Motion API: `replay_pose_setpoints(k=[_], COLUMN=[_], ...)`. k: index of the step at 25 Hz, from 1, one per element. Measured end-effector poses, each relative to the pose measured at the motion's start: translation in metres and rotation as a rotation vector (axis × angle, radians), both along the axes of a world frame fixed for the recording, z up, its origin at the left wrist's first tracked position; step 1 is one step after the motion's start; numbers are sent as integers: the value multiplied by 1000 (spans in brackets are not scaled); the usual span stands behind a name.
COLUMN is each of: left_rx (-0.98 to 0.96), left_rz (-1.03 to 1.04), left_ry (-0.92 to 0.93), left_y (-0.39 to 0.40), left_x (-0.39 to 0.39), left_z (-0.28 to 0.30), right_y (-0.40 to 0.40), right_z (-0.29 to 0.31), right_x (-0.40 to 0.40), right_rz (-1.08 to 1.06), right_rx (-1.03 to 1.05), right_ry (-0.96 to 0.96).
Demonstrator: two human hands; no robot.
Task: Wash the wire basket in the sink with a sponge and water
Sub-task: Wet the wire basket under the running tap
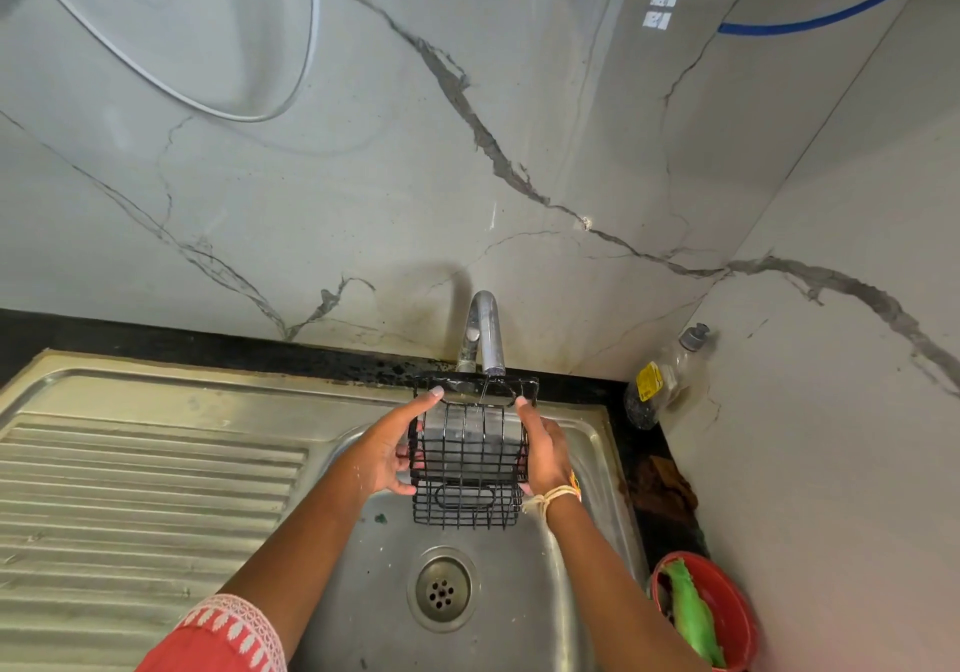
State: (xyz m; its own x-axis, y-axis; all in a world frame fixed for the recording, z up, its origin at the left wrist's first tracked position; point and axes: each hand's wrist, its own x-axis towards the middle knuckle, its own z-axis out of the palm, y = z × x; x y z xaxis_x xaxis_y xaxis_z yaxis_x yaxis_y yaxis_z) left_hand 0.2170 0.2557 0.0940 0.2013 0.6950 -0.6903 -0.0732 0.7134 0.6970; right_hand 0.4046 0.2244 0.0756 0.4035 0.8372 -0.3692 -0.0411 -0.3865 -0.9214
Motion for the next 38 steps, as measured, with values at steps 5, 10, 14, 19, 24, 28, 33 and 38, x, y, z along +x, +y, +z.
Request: replay_pose_setpoints(k=[5,10,14,19,24,28,33,38], left_rx=[0,39,50,71,86,56,62,50], left_rz=[92,57,-6,-31,-55,-31,-51,-45], left_ry=[3,12,88,130,173,216,207,173], left_y=[0,3,9,13,19,17,13,12], left_x=[-7,10,33,53,55,44,27,26], left_z=[-2,11,16,20,20,19,16,12], right_y=[20,24,55,29,14,13,13,3], right_z=[22,2,-98,-32,19,22,22,18], right_x=[-10,3,62,55,43,33,18,18], right_rz=[24,-47,-111,-195,-187,-130,-123,-136], right_rx=[-113,-144,-197,-314,-434,-506,-511,-459], right_ry=[0,190,203,286,279,282,305,315])
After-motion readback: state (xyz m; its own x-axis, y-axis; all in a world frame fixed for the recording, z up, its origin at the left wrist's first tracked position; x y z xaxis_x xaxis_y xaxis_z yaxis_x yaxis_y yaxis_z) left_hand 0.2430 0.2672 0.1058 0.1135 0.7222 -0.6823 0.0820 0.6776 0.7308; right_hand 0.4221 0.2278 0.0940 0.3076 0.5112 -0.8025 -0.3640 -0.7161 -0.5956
